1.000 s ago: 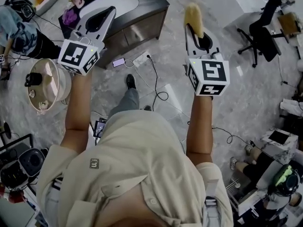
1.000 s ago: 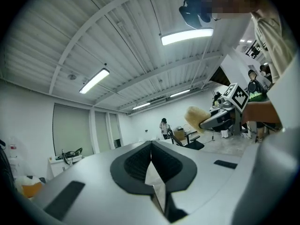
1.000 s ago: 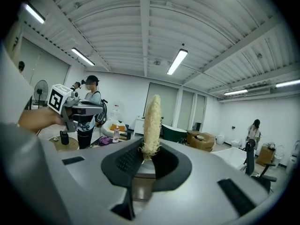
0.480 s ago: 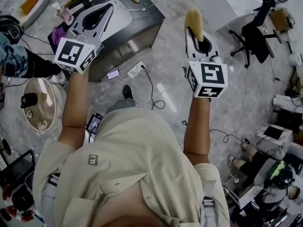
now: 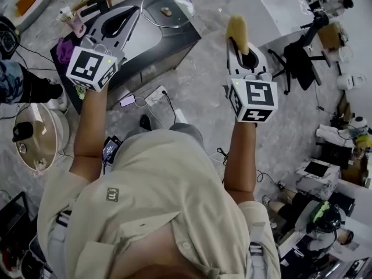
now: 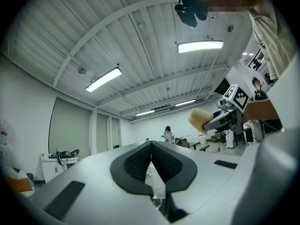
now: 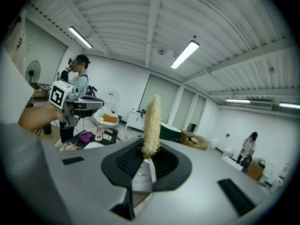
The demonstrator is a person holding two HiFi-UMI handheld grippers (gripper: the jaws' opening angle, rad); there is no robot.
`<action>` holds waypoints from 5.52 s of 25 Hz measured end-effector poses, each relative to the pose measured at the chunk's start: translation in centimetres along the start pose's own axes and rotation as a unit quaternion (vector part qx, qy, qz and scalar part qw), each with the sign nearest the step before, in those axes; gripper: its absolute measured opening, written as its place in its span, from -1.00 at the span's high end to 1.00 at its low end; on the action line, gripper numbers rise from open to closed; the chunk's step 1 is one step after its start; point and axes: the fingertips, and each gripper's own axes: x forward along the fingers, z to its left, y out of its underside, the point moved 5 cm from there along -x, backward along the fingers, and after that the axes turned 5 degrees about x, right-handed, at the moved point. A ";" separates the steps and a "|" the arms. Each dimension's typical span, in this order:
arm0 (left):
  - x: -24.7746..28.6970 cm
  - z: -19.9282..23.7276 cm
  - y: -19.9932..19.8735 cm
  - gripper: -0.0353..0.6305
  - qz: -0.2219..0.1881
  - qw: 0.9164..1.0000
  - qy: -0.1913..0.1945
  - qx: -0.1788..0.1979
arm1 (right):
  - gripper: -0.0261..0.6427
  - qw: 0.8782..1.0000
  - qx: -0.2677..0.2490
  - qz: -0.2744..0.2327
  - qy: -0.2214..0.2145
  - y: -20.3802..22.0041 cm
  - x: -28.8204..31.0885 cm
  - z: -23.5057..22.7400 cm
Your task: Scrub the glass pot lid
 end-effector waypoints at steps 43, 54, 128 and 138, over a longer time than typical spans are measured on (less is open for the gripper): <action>15.1 1.5 7.1 0.85 0.195 0.957 -0.217 0.005 | 0.78 0.953 0.047 -0.016 -0.298 4.0 30.7 -13.5; 18.5 5.4 12.1 0.85 0.188 0.972 -0.140 -0.026 | 0.78 0.970 0.040 0.034 -0.236 5.4 32.8 -14.0; 17.7 3.6 46.1 0.84 0.331 0.904 -0.084 -0.257 | 0.78 0.889 -0.111 0.383 -0.224 32.9 49.0 -9.4; 17.6 3.6 46.2 0.84 0.322 0.905 -0.083 -0.267 | 0.78 0.853 -0.197 0.378 -0.301 32.2 48.7 -1.1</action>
